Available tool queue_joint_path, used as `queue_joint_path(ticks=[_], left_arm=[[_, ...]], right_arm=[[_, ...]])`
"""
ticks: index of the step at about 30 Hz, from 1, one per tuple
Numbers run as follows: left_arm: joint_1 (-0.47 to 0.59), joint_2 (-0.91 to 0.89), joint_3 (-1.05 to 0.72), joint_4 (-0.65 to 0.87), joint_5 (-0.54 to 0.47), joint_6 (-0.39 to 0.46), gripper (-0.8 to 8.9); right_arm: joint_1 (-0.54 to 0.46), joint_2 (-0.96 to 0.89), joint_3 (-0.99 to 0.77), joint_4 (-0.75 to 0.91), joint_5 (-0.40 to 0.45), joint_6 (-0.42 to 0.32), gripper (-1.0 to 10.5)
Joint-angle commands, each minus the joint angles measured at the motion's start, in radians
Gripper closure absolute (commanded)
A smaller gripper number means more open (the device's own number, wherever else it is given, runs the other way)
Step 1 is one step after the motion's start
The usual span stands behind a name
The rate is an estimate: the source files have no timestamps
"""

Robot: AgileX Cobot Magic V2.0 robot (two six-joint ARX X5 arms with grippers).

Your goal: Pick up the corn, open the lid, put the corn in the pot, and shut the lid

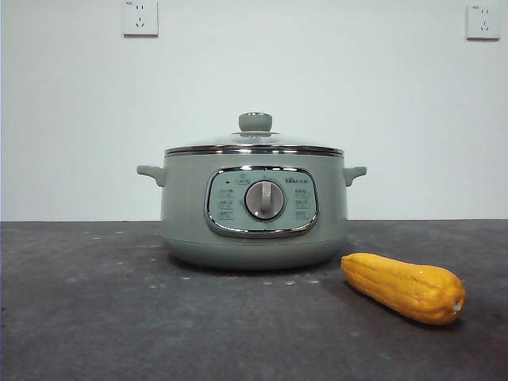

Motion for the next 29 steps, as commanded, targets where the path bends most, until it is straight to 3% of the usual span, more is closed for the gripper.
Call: queue_joint_path(ticks=[1, 6, 11, 22, 29], left_arm=[[0.003, 0.004, 0.045, -0.018, 0.016, -0.034, 8.20], [0.002, 0.033, 0.161, -0.085, 0.025, -0.035, 8.20], [0.002, 0.093, 0.322, -0.186, 0.028, -0.035, 8.20], [0.002, 0.304, 0.709, -0.449, 0.105, 0.037, 8.20], [0.002, 0.423, 0.892, -0.632, 0.135, 0.122, 8.20]], right_arm=[[0.000, 0.000, 0.048, 0.016, -0.001, 0.095, 9.6], [0.000, 0.036, 0.159, 0.006, -0.001, 0.159, 9.6], [0.000, 0.139, 0.315, -0.111, -0.030, 0.153, 9.6], [0.000, 0.446, 0.782, -0.490, -0.107, -0.058, 9.6], [0.000, 0.580, 0.985, -0.704, -0.169, -0.134, 9.6]])
